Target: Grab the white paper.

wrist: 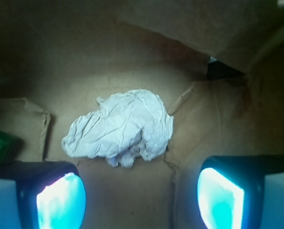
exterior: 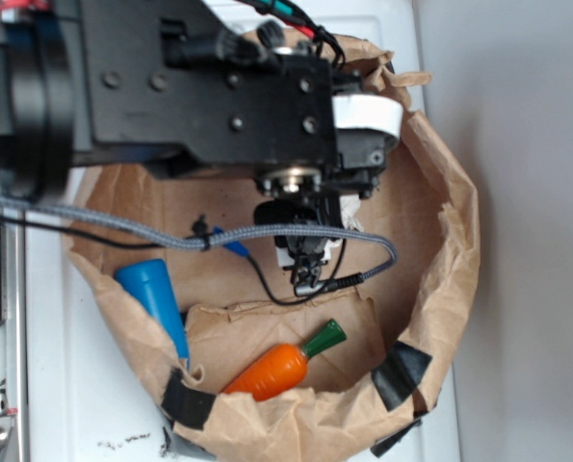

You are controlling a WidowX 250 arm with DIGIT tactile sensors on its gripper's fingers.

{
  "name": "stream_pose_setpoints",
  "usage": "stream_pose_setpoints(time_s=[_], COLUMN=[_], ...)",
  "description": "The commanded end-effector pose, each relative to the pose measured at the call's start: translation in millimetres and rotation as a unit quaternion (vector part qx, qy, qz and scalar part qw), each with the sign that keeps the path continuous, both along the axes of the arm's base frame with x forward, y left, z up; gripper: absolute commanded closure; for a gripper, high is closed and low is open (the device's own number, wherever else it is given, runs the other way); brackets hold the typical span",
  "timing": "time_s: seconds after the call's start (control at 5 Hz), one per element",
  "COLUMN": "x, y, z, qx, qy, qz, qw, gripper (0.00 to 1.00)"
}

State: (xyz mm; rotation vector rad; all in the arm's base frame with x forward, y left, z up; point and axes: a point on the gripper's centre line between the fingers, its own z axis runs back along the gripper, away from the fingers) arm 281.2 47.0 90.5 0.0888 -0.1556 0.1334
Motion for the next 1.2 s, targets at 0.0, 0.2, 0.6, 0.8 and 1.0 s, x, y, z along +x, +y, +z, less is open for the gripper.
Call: stream_pose_setpoints(time_s=[0.0,0.2,0.6,0.8,1.0], x=[3.2,-9.9,10.8,25.1,24.5], y=[15.2,14.8,12.0,-0.9,-14.6], z=[-4.7,-5.0,1.4,-11.9,-27.0], qx=[0.010,-0.013,-0.098,-0.080,-0.049], qy=[-0.031,-0.022,0.005,0.000,-0.006], qz=[-0.007,0.012,0.149,0.178,0.187], qw=[0.999,1.000,0.984,0.981,0.981], gripper=[0.00,0.00,0.00,0.00,0.00])
